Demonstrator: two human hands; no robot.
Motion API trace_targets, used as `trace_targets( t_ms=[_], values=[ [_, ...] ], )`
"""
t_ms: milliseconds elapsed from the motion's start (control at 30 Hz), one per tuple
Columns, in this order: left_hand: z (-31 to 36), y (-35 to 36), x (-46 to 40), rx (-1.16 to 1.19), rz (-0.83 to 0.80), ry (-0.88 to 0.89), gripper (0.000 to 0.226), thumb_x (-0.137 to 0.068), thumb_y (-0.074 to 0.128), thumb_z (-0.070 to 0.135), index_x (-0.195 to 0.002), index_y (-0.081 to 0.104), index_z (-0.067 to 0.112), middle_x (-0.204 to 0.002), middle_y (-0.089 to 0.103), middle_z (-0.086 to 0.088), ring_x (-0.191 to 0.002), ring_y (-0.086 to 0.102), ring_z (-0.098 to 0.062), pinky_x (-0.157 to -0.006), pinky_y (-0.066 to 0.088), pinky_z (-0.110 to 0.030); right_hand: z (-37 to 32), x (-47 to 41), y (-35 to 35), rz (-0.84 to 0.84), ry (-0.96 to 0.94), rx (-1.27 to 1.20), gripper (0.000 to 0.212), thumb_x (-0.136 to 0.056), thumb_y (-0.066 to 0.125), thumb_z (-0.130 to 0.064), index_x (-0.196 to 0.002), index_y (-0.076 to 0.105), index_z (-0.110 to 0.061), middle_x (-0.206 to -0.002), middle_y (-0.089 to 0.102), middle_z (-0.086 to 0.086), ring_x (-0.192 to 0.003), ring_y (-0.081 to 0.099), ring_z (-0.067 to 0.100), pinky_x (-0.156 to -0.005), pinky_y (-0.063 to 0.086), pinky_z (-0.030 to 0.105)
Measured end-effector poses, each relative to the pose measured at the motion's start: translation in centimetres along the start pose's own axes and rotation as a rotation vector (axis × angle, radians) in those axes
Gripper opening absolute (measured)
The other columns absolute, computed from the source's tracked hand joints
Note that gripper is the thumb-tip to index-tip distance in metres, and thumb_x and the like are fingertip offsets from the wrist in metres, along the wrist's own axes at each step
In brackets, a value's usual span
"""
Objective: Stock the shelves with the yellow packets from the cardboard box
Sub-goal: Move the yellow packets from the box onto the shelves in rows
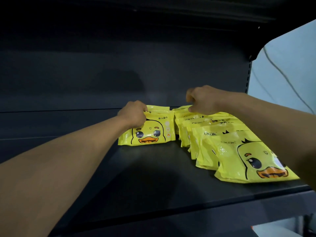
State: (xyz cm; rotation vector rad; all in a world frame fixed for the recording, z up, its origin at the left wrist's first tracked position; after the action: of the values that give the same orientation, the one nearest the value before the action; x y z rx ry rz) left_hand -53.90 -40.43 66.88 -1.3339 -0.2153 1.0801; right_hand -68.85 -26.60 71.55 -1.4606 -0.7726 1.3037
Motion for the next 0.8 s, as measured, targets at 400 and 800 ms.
trace_targets(
  t_ms=[400,800],
  values=[
    [0.3,-3.9,2.4,-0.064,0.142,0.043,0.023,-0.084,0.064,0.015,-0.105,0.057,0.022,-0.109,0.060,0.002,-0.104,0.056,-0.021,-0.079,0.046,-0.033,-0.8,1.9,-0.2,0.039,0.016,-0.043,0.044,-0.090,0.058,-0.026,-0.129,0.042,-0.012,-0.128,0.050,0.009,-0.114,0.049,0.026,-0.083,0.041,0.030],
    [-2.7,-10.9,14.0,-0.139,0.052,0.058,0.030,-0.083,0.061,0.014,-0.112,0.055,0.023,-0.112,0.060,0.002,-0.107,0.055,-0.022,-0.079,0.045,-0.033,-11.0,11.2,-2.6,0.024,-0.007,-0.095,0.051,-0.089,0.061,-0.030,-0.133,0.042,-0.011,-0.133,0.050,0.010,-0.121,0.046,0.027,-0.090,0.040,0.030]
  ],
)
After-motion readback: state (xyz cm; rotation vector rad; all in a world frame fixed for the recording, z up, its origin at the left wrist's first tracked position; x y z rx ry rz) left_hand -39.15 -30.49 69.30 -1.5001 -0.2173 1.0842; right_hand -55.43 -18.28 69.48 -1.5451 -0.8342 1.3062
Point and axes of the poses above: each hand's wrist, its own x-axis away from the middle knuckle, its own y-axis out of the palm, z = x × y, the point moved 5 cm from there along -x, towards the middle knuckle
